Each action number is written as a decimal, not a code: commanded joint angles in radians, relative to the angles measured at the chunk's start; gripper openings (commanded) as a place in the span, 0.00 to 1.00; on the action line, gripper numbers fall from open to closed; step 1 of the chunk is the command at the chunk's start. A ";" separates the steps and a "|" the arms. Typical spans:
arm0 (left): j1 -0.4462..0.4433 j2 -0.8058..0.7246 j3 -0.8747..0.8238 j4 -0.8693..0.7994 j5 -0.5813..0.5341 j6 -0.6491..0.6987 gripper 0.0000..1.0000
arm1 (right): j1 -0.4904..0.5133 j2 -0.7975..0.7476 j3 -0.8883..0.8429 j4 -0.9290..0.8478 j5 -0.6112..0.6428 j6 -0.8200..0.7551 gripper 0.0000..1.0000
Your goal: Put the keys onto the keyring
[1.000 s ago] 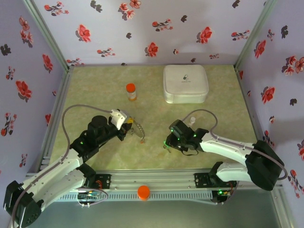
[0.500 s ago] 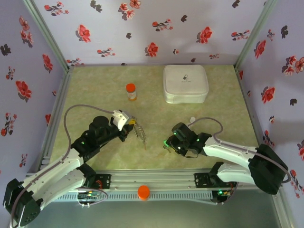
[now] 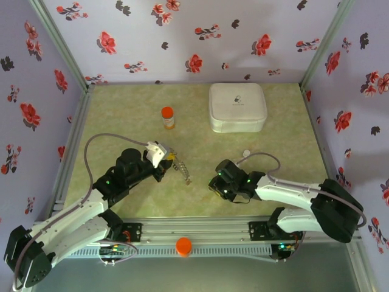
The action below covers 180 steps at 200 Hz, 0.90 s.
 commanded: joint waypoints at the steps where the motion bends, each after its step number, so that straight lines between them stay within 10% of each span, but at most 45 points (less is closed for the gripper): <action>1: -0.009 -0.015 0.001 0.049 0.015 0.021 0.00 | 0.005 0.017 -0.010 0.030 0.011 0.021 0.31; 180: -0.011 -0.018 0.009 0.039 0.016 0.030 0.00 | -0.013 0.040 0.006 -0.021 0.053 -0.002 0.32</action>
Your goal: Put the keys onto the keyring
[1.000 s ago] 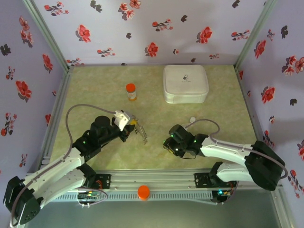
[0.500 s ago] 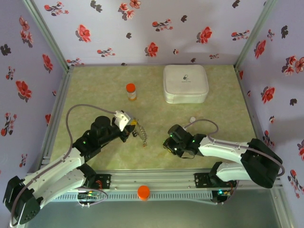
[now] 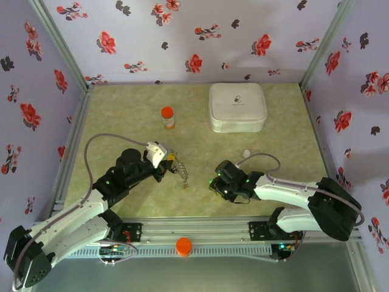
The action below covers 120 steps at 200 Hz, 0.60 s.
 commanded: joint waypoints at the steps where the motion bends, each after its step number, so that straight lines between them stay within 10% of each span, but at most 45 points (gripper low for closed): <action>1: -0.009 -0.015 0.009 0.040 0.016 0.027 0.00 | -0.010 0.018 0.010 -0.008 0.029 -0.009 0.32; 120: -0.011 -0.012 0.003 0.047 0.015 0.037 0.00 | -0.048 0.031 0.128 -0.268 0.070 -0.215 0.02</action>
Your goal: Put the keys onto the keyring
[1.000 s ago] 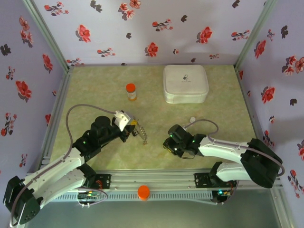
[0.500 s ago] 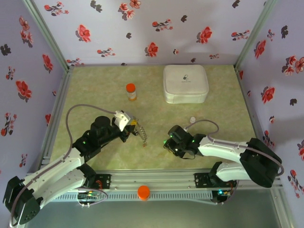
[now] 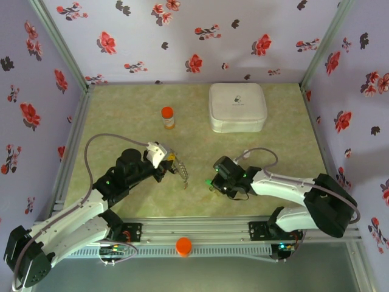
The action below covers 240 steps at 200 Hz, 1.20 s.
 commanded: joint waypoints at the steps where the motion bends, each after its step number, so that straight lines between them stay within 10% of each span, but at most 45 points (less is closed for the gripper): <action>1: -0.009 -0.011 0.002 0.047 0.015 0.028 0.00 | -0.013 -0.017 0.049 -0.183 0.048 -0.104 0.01; 94: -0.008 0.008 0.008 0.067 0.016 0.040 0.00 | -0.047 0.105 0.244 -0.431 0.003 -0.554 0.00; 240: -0.011 -0.005 0.008 0.059 0.018 0.043 0.00 | -0.046 0.204 0.250 -0.341 -0.055 -0.575 0.14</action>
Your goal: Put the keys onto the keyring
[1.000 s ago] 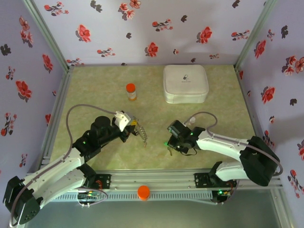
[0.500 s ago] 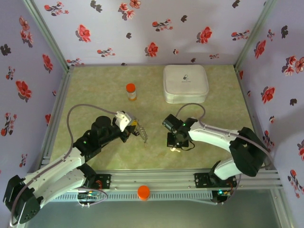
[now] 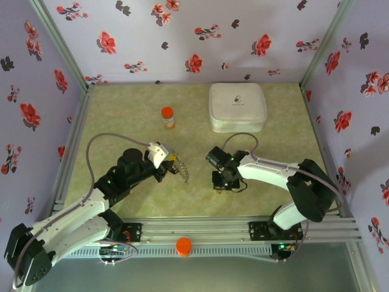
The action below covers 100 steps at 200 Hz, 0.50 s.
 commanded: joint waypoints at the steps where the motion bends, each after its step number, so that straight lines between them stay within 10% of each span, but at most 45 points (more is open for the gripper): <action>1: -0.008 -0.025 0.008 0.047 0.017 0.025 0.00 | -0.007 0.004 -0.003 0.019 -0.015 0.004 0.14; 100: -0.009 -0.033 0.002 0.041 0.017 0.023 0.00 | -0.007 0.010 -0.003 0.020 -0.007 0.004 0.10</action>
